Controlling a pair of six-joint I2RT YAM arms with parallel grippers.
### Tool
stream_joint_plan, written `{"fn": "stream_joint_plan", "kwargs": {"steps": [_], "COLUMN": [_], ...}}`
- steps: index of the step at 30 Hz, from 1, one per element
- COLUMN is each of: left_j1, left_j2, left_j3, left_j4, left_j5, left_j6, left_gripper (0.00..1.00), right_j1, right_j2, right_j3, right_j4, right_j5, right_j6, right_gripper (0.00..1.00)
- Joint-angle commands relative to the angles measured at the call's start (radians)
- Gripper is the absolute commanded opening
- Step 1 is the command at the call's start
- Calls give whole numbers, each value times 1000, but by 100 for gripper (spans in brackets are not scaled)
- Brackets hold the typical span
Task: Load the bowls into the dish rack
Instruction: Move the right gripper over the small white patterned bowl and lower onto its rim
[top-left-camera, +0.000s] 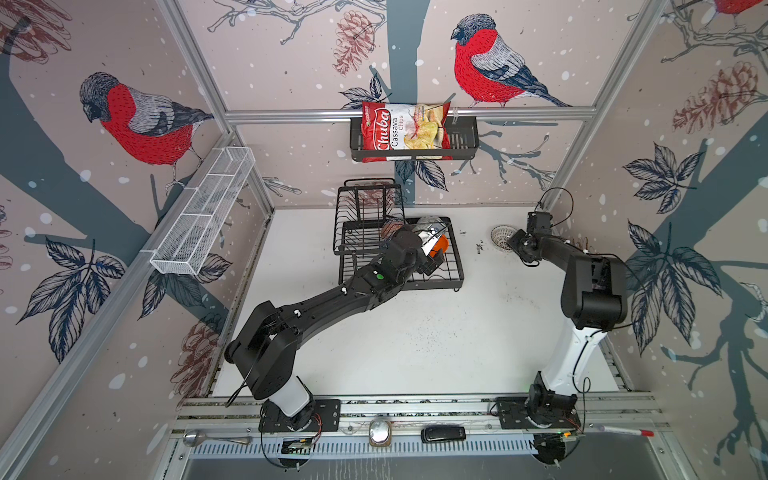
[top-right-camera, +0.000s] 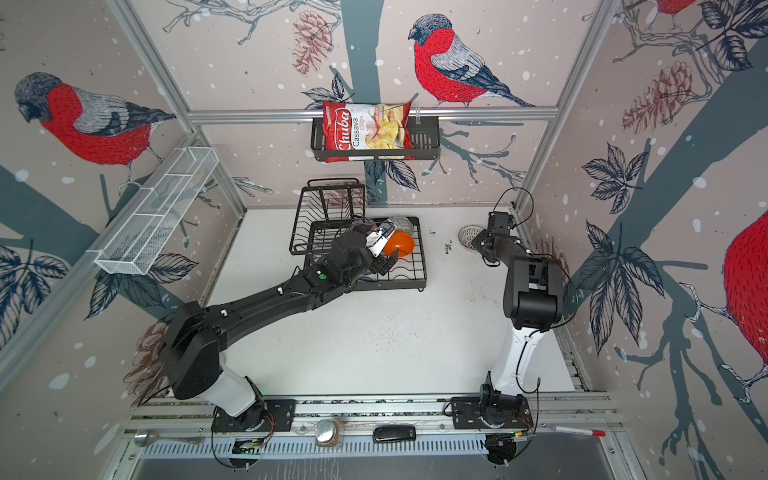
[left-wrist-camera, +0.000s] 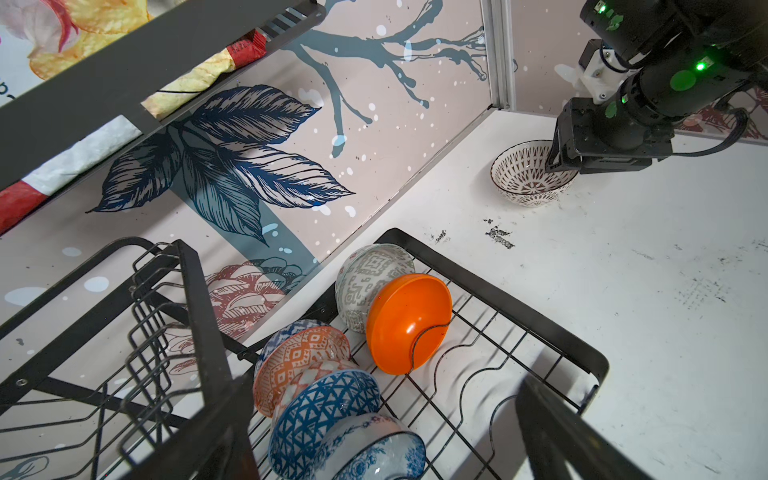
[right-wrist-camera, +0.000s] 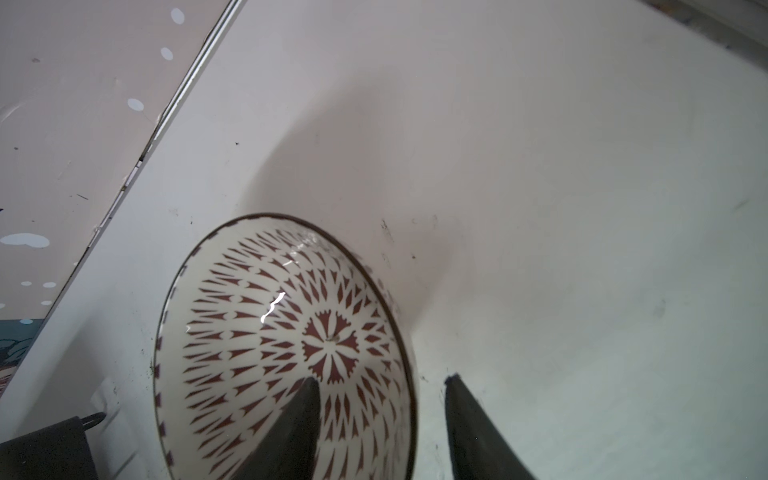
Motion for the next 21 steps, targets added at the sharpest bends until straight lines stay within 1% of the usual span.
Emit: {"fn": "stream_joint_plan", "kwargs": {"steps": [1, 7, 10, 15, 21], "left_j1": [-4, -4, -3, -4, -4], "left_j2": [6, 1, 2, -5, -33], "left_j3": [3, -2, -6, -12, -67], "left_j4": [-38, -32, -25, -17, 72], "left_j5": [13, 17, 21, 19, 0], "left_j6": [-15, -15, -14, -11, -15], "left_gripper": [98, 98, 98, 98, 98], "right_j1": [1, 3, 7, 10, 32], "right_j2": [8, -11, -37, -85, -191], "right_j3": [8, -18, -45, -91, -193], "right_j4": [-10, -11, -3, 7, 47], "right_j5": [-8, 1, 7, -8, -29], "right_j6": [-21, -31, -36, -37, -38], "right_gripper": [41, 22, 16, 11, 8]}}
